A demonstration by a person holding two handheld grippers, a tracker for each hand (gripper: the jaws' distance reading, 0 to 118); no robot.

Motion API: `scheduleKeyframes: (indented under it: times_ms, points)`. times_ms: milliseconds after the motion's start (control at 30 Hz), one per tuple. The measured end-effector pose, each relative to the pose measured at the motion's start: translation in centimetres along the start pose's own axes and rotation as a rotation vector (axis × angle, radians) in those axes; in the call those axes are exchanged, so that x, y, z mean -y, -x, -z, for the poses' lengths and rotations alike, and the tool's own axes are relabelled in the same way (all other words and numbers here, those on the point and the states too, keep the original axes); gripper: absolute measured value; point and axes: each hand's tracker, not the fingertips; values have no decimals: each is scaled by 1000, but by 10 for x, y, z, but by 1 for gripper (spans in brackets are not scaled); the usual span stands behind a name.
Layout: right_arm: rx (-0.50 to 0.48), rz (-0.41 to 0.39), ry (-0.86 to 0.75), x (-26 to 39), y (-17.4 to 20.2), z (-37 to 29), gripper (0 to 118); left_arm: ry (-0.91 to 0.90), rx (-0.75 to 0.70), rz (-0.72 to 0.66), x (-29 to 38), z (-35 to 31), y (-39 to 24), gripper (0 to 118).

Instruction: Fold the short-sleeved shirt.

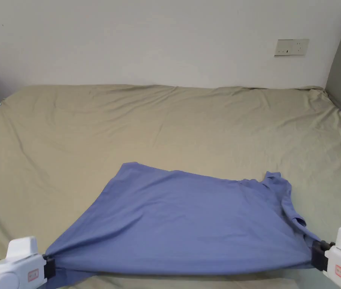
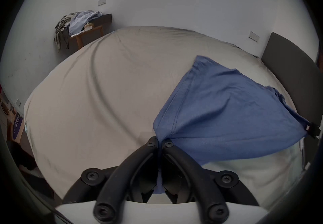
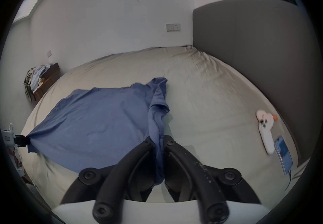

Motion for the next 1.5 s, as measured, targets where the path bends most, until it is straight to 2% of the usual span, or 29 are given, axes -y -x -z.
scheduleKeyframes:
  times_ms: [167, 400, 500, 667, 700, 733, 767, 800, 833, 867, 900, 1067, 1100, 1133, 1200, 1267, 1300, 1333, 1367, 1400, 1433, 1467, 1500]
  points:
    - [21, -1, 70, 57, -13, -39, 10, 65, 1, 2, 54, -40, 19, 2]
    - [45, -55, 240, 123, -18, -41, 10, 189, -39, -1, 98, -42, 32, 2]
    - [45, -24, 282, 137, -18, -31, 10, 235, -50, 5, 107, -28, 29, 2]
    - [70, -32, 264, 121, -9, -41, 15, 223, -90, 21, 101, -31, 22, 6]
    - [76, -39, 259, 116, -8, -44, 21, 224, -96, 25, 95, -35, 20, 15]
    - [73, -62, 225, 107, -5, -51, 35, 210, -46, -18, 89, -44, 18, 41]
    - [65, -82, 161, 94, -2, -61, 52, 155, -4, -41, 79, -56, 14, 72]
    - [66, -96, 105, 80, 5, -72, 75, 90, 33, -57, 68, -67, 8, 99]
    - [63, -107, 50, 67, 12, -84, 100, 23, 59, -54, 57, -78, 1, 118]
    - [60, -112, -27, 52, 18, -96, 112, -62, 85, -39, 42, -93, -8, 118]
    - [60, -115, -92, 39, 23, -107, 115, -129, 109, -26, 33, -109, -18, 116]
    - [60, -131, -393, -16, 42, -155, 114, -452, 169, 34, -21, -165, -64, 115]
    - [59, -127, -437, -24, 45, -162, 114, -449, 160, 33, -26, -171, -71, 115]
    - [57, -123, -481, -31, 49, -171, 114, -554, 173, 27, -33, -179, -79, 115]
    - [69, -126, -548, -40, 56, -182, 114, -646, 165, 51, -40, -189, -96, 115]
    - [100, -142, -602, -46, 63, -187, 113, -688, 141, 70, -47, -189, -108, 111]
    - [112, -149, -616, -48, 66, -189, 110, -700, 134, 68, -48, -186, -111, 103]
    - [121, -155, -621, -49, 69, -190, 100, -702, 141, 74, -49, -185, -115, 82]
    - [129, -158, -627, -51, 72, -189, 82, -712, 151, 75, -49, -184, -118, 57]
    - [132, -162, -635, -51, 74, -189, 56, -772, 123, 149, -51, -184, -122, 25]
    - [133, -169, -640, -51, 76, -188, 12, -771, 128, 157, -53, -179, -124, 0]
    - [131, -173, -638, -53, 77, -185, 2, -763, 135, 164, -55, -174, -127, 0]
    - [132, -176, -636, -55, 78, -181, 2, -757, 168, 173, -57, -171, -129, 0]
